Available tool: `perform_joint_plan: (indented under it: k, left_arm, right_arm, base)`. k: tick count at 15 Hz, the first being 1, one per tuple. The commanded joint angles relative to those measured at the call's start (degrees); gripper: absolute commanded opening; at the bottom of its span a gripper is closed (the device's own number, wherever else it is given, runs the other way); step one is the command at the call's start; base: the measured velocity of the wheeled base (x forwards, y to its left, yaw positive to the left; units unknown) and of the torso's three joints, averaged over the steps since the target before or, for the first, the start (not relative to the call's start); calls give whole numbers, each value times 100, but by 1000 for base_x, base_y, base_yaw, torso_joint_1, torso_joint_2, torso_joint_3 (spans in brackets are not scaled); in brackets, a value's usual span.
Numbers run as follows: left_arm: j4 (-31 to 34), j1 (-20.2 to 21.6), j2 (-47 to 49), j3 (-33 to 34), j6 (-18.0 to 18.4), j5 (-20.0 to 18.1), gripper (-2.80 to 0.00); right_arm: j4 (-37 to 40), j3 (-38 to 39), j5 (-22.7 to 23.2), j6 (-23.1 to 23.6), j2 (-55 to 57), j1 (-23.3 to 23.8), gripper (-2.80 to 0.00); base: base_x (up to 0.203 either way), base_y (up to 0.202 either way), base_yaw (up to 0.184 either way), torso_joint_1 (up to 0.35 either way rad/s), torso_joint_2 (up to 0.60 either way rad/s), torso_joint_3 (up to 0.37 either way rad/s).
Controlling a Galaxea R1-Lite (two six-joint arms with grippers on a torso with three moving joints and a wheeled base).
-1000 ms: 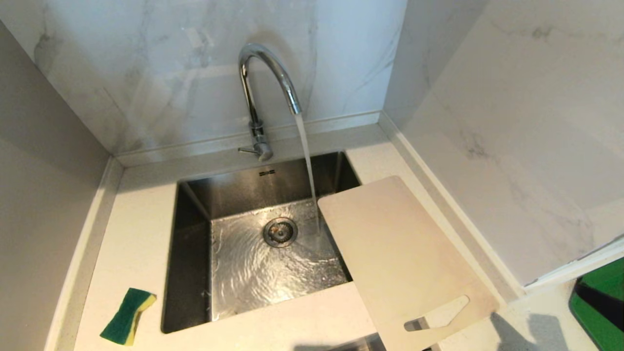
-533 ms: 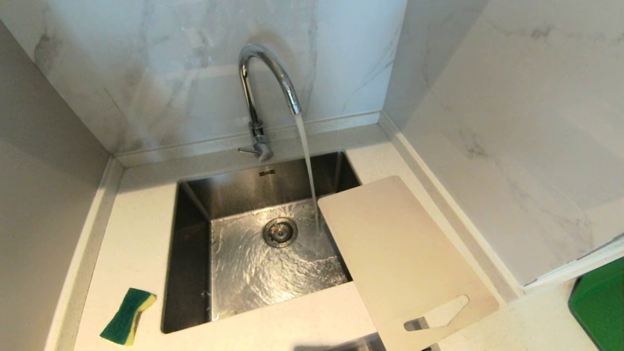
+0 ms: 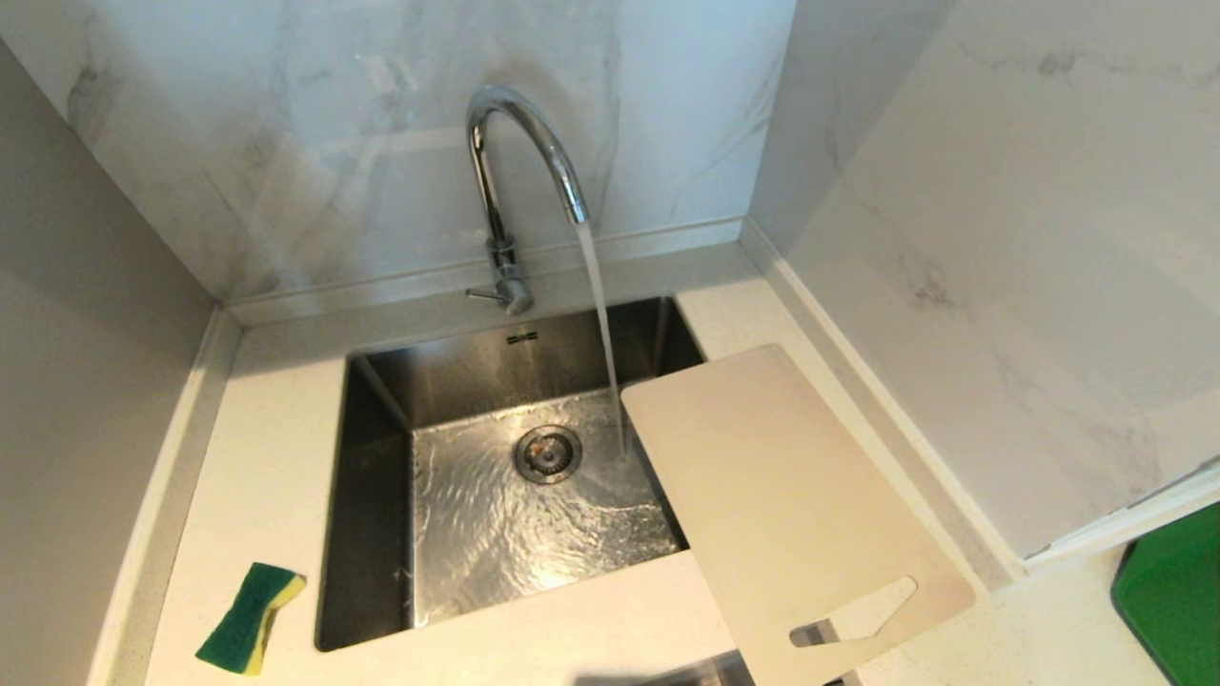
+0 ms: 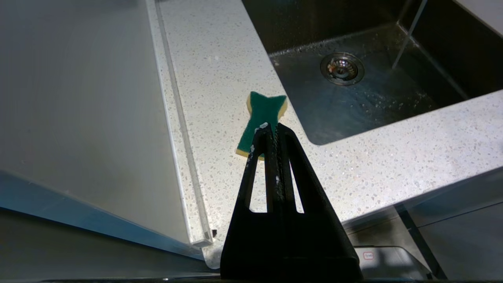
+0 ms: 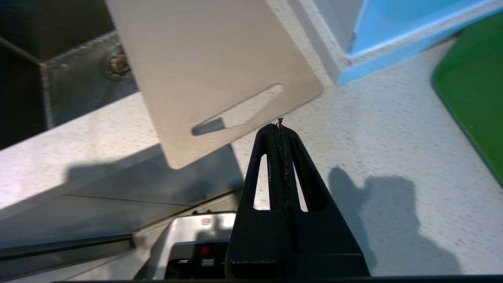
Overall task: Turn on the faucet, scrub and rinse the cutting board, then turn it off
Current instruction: Turn off the tap
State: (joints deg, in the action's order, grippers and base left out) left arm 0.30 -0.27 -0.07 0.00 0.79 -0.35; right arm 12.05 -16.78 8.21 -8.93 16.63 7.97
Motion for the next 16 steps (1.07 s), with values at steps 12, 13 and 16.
perform_joint_plan:
  k: [12,13,16]
  left_arm:
    - [-4,0,-1,9,26,0,-280]
    - [-4,0,-1,9,26,0,-280]
    - [-4,0,-1,9,26,0,-280]
  right_arm:
    - [-1006,1407,-143,1366,47,-40,-280]
    - [-1012,1408,-137,1393,34,-84,-280]
    - [-1222,1457,-90,1412,-33,-157,-280]
  base:
    - [0,0,0,0,0,0]
    - [0,0,0,0,0,0]
    - [0,0,0,0,0,0]
